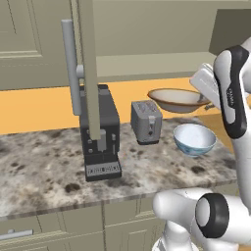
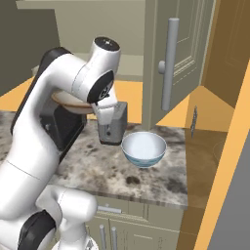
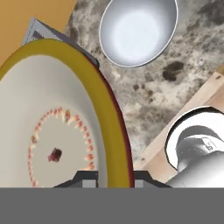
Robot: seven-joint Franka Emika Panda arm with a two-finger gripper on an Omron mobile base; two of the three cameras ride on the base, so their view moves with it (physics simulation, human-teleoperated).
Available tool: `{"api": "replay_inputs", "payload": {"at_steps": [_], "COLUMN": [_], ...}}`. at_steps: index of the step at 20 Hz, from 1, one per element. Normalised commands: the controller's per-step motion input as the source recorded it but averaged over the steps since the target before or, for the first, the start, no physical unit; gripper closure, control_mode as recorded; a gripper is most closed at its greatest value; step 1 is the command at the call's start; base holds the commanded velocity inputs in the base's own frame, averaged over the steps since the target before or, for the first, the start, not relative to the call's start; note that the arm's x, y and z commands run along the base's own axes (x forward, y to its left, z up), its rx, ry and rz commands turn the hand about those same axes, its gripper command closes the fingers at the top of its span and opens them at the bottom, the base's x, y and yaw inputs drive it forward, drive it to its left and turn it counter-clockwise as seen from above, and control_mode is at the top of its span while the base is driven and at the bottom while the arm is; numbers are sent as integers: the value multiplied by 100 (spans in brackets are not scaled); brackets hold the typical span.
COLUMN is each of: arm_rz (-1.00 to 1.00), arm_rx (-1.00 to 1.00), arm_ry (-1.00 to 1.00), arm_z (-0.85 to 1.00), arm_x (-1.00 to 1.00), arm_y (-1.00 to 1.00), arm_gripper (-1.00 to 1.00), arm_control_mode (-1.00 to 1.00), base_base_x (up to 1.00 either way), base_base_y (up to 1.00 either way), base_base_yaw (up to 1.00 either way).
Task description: Open the cabinet. Pick the bowls from the counter and place them in the cabinet. Then close the cabinet.
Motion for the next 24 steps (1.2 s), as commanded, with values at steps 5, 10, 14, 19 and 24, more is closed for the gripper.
{"api": "replay_inputs", "payload": {"at_steps": [5,10,14,19,24], "arm_rz": [-14,-9,-6,-4,-4], "arm_rx": [2,2,2,1,0], "arm_ry": [-17,-21,-18,-16,-6], "arm_z": [21,18,23,25,32], "arm_x": [-5,0,2,0,0], "arm_y": [0,0,0,0,0], "arm_gripper": [100,100,100,100,100], "arm_control_mode": [-100,-100,-100,-100,-100], "base_base_x": [0,0,0,0,0], "base_base_y": [0,0,0,0,0], "base_base_yaw": [0,0,0,0,0]}}
